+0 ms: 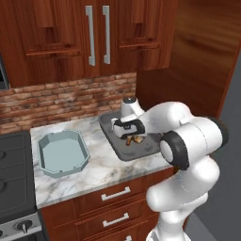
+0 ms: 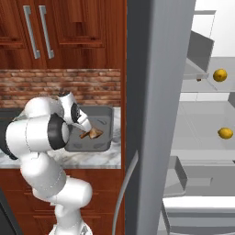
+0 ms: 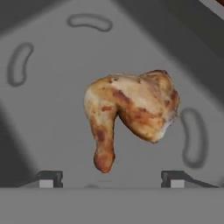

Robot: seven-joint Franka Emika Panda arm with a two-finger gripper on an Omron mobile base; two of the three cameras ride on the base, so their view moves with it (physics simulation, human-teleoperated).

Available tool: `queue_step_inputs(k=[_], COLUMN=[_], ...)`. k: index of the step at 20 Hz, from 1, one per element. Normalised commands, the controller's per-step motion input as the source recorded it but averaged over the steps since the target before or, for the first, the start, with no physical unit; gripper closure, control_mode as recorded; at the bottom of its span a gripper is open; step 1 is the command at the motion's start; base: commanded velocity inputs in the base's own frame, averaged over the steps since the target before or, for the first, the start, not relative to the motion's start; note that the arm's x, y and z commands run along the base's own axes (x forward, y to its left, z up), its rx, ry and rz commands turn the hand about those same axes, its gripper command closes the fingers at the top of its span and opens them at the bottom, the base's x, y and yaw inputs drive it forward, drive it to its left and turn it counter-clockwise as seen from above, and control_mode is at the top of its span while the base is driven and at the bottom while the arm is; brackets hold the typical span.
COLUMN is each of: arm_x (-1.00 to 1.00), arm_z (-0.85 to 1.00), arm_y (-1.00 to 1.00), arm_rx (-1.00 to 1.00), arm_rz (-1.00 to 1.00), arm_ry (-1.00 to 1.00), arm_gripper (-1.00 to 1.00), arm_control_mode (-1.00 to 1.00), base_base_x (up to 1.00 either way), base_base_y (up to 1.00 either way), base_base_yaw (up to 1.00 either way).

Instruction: Place one lemon and one chicken drumstick in each tupperware on the nearby counter, to pack two identical lunches.

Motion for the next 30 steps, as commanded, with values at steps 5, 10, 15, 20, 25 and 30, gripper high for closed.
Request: queue_step_inputs(k=[5,10,15,20,25,30], arm_x=[-0.82,-1.0,-1.0,-1.0,-1.0,0.0], arm_z=[0.65,0.33,0.67,0.76,0.46,0.0], arm_y=[0.0,0.0,0.0,0.0,0.0,0.0], arm_rx=[0.0,0.0,-0.01,-0.01,-0.03,0.0], arm_rz=[0.0,0.0,0.06,0.11,0.08,0.0], arm_ry=[-0.11,-0.17,-0.27,-0.28,-0.08,0.0], arm_gripper=[-1.0,-1.0,-1.0,-1.0,-1.0,-1.0], arm_control_mode=[-1.0,-1.0,-1.0,-1.0,-1.0,1.0], base_base_x=[0.0,0.0,0.0,0.0,0.0,-1.0], base_base_y=[0.0,0.0,0.0,0.0,0.0,0.0], base_base_yaw=[0.0,0.0,0.0,0.0,0.0,0.0])
